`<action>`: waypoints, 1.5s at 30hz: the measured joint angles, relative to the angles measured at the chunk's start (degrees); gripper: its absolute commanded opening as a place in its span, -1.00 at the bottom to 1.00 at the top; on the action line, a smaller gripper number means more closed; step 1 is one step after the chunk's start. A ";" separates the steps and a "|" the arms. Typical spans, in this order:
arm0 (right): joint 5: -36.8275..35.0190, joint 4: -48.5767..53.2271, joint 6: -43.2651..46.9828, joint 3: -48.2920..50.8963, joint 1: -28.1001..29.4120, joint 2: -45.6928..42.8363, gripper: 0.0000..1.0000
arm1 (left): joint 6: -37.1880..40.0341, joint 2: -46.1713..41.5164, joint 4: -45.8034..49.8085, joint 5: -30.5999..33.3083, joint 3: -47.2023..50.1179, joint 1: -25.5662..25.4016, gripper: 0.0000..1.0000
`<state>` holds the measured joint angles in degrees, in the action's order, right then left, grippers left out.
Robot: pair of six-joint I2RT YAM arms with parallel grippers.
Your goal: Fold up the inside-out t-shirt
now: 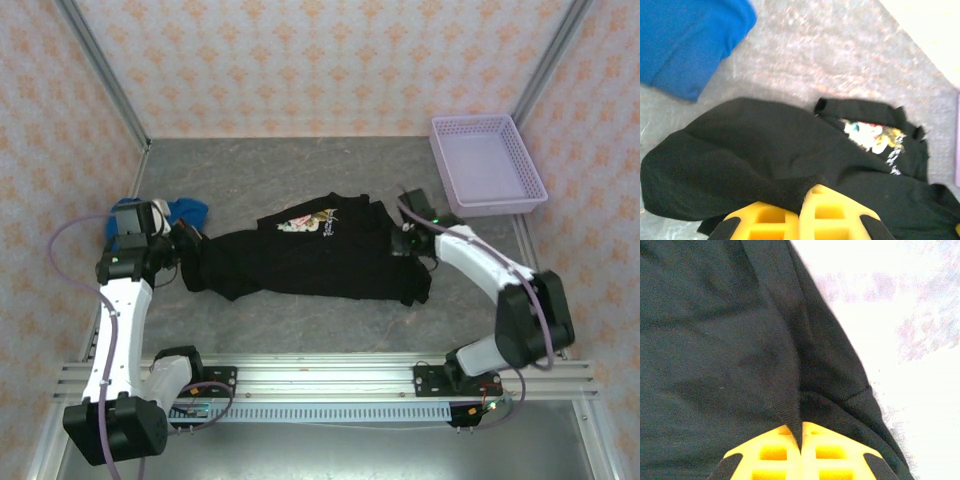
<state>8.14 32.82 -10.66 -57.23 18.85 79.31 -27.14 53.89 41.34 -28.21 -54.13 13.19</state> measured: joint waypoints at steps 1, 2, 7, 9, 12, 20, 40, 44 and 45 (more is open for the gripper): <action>2.10 -0.02 -0.33 -1.86 -1.95 -2.86 -1.00 | -0.48 0.24 0.04 -0.02 -2.29 0.00 -1.00; 4.83 -0.35 -1.09 -4.50 -5.11 -7.15 -1.00 | -0.98 0.48 0.13 0.07 -5.92 0.00 -1.00; 8.68 -2.93 -3.61 -19.93 -15.17 -26.01 -1.00 | -1.99 -0.26 -0.44 2.12 -26.95 0.00 -1.00; 8.79 -2.32 -3.26 -26.62 -15.13 -30.29 -1.00 | -1.90 -1.62 -0.24 3.45 -34.51 0.00 -1.00; 7.82 -0.11 -2.12 -34.36 -15.15 -34.71 -1.00 | -1.27 -3.26 1.14 5.09 -44.63 0.00 -1.00; 2.67 13.09 2.36 -48.00 -15.15 -34.62 -1.00 | 2.29 -0.09 9.46 11.10 -67.41 0.00 -1.00; -0.39 13.14 6.23 -49.70 -15.13 -18.71 -1.00 | 6.54 27.43 14.71 14.73 -84.78 -0.02 -1.00; 1.05 13.07 5.81 -52.11 -15.04 -13.14 -1.00 | 6.67 33.77 15.63 14.12 -91.38 -0.02 -1.00; 1.44 13.18 5.79 -53.18 -15.04 -12.66 -1.00 | 6.67 34.45 15.69 14.03 -93.04 -0.02 -1.00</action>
<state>9.58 46.00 -4.86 -110.41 3.81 66.65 -20.47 88.33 57.04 -14.17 -147.17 13.17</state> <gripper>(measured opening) 0.046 0.044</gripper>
